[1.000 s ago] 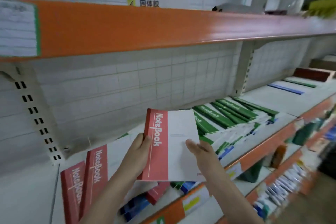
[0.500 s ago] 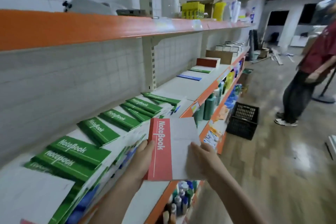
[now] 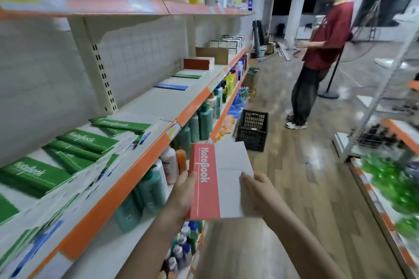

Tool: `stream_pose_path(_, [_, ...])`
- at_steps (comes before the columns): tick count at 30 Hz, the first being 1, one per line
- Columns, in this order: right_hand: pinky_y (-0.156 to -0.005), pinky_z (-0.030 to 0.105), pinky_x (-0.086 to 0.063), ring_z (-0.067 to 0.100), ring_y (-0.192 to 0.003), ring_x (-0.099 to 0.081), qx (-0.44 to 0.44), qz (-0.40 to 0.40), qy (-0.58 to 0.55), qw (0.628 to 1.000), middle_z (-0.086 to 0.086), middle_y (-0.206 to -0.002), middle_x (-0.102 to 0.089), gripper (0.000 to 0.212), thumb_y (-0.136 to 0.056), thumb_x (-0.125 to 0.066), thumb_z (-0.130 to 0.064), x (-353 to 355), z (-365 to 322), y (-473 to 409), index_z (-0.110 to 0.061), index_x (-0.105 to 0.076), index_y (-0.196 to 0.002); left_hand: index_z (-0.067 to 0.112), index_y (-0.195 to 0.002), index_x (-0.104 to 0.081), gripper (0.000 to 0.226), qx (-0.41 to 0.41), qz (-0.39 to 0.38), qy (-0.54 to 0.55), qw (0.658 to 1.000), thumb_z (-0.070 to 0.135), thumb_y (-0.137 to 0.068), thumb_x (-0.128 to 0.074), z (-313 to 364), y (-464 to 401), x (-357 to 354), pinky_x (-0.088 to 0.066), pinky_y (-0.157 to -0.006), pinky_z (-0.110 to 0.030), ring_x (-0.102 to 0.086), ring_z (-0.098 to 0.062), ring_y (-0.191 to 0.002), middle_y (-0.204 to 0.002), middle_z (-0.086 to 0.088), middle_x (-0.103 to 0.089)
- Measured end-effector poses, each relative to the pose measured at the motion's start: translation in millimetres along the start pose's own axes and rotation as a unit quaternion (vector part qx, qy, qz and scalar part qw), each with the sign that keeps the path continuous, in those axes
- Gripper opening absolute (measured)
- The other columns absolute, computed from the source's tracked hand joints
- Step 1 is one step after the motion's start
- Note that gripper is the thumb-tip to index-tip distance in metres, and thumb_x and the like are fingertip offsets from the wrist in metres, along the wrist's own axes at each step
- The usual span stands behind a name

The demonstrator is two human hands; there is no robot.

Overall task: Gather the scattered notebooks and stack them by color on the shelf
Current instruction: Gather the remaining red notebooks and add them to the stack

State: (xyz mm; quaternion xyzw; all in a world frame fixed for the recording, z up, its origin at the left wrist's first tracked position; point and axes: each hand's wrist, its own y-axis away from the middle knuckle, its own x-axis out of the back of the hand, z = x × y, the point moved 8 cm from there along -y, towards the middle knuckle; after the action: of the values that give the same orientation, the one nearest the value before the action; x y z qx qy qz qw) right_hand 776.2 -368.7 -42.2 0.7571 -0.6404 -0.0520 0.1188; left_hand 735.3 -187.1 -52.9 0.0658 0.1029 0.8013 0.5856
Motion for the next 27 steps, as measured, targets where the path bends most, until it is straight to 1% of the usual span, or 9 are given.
stream_pose_path(3, [-0.070,0.029,-0.046,0.025,-0.093,-0.063,-0.009,0.028,-0.003,1.000,0.005,-0.095,-0.067,0.021,-0.101,-0.042,-0.022,21.2,2.2,-20.8,-0.012,-0.059,-0.098,0.016,-0.106,-0.059,0.027,-0.001,-0.022,-0.003,1.000,0.031,-0.103,-0.037,0.3,-25.6,-24.5,-0.051,-0.049,-0.021,-0.071,-0.011,-0.066,-0.075,0.004,-0.074])
stream_pose_path(8, [-0.063,0.026,-0.045,0.019,-0.080,-0.062,-0.001,0.027,-0.002,1.000,0.002,-0.087,-0.067,0.023,-0.101,-0.040,-0.018,42.2,-6.1,-69.3,-0.010,-0.061,-0.095,0.021,-0.100,-0.060,0.025,-0.007,-0.056,-0.006,0.998,0.033,-0.102,-0.038,7.8,-79.9,-57.4,-0.052,-0.051,-0.020,-0.072,-0.010,-0.068,-0.076,0.007,-0.074])
stream_pose_path(12, [-0.060,0.025,-0.044,0.021,-0.079,-0.062,-0.004,0.032,0.000,0.999,0.006,-0.089,-0.067,0.024,-0.101,-0.040,-0.018,47.3,-21.6,-130.1,-0.006,-0.061,-0.098,0.018,-0.094,-0.060,0.025,-0.013,-0.071,0.010,0.997,0.026,-0.103,-0.038,29.7,-138.7,-75.6,-0.050,-0.048,-0.018,-0.070,-0.008,-0.060,-0.068,0.007,-0.073])
stream_pose_path(13, [-0.056,0.023,-0.042,0.018,-0.074,-0.061,-0.005,0.031,0.002,0.999,0.004,-0.083,-0.066,0.025,-0.100,-0.039,-0.018,47.0,-27.6,-146.9,-0.006,-0.060,-0.096,0.017,-0.094,-0.060,0.024,-0.019,-0.072,0.011,0.997,0.023,-0.103,-0.038,38.0,-155.4,-78.5,-0.049,-0.047,-0.017,-0.069,-0.007,-0.058,-0.066,0.007,-0.072])
stream_pose_path(16, [-0.035,0.012,-0.029,0.000,-0.038,-0.045,-0.006,0.040,-0.002,0.999,-0.014,-0.045,-0.051,0.029,-0.100,-0.038,-0.016,49.0,-46.7,-197.1,-0.012,-0.052,-0.075,0.016,-0.094,-0.060,0.023,-0.028,-0.077,0.009,0.997,0.022,-0.102,-0.039,62.6,-205.0,-86.6,-0.048,-0.045,-0.015,-0.068,-0.006,-0.056,-0.065,0.005,-0.072])
stream_pose_path(18, [-0.031,0.010,-0.026,-0.004,-0.030,-0.041,-0.001,0.047,-0.005,0.999,-0.016,-0.038,-0.048,0.030,-0.100,-0.037,-0.014,52.6,-59.5,-225.0,-0.015,-0.051,-0.073,0.017,-0.099,-0.061,0.024,-0.026,-0.087,0.000,0.996,0.027,-0.102,-0.039,74.8,-232.6,-93.7,-0.050,-0.048,-0.017,-0.070,-0.009,-0.062,-0.072,0.003,-0.074])
stream_pose_path(20, [-0.036,0.010,-0.032,-0.004,-0.038,-0.048,0.012,0.054,-0.008,0.998,-0.015,-0.046,-0.054,0.029,-0.100,-0.038,-0.013,57.1,-68.7,-250.4,-0.013,-0.055,-0.076,0.018,-0.098,-0.061,0.025,-0.033,-0.105,-0.005,0.994,0.029,-0.102,-0.039,86.3,-256.7,-103.4,-0.050,-0.048,-0.018,-0.071,-0.010,-0.064,-0.073,0.003,-0.074])
stream_pose_path(23, [-0.051,0.018,-0.040,0.009,-0.062,-0.058,0.009,0.068,-0.019,0.997,-0.004,-0.071,-0.063,0.024,-0.099,-0.041,-0.015,64.1,-75.2,-282.4,-0.007,-0.060,-0.088,0.016,-0.093,-0.059,0.024,-0.027,-0.109,-0.011,0.994,0.026,-0.102,-0.039,95.0,-290.8,-115.9,-0.049,-0.046,-0.017,-0.069,-0.008,-0.058,-0.067,0.004,-0.072])
stream_pose_path(27, [-0.049,0.018,-0.041,0.008,-0.061,-0.060,0.002,0.082,-0.037,0.996,0.001,-0.077,-0.064,0.023,-0.100,-0.041,-0.013,73.6,-75.7,-319.6,-0.004,-0.061,-0.093,0.010,-0.095,-0.058,0.024,-0.013,-0.115,-0.016,0.993,0.022,-0.102,-0.039,94.8,-333.3,-132.5,-0.050,-0.047,-0.018,-0.068,-0.009,-0.056,-0.074,-0.002,-0.069])
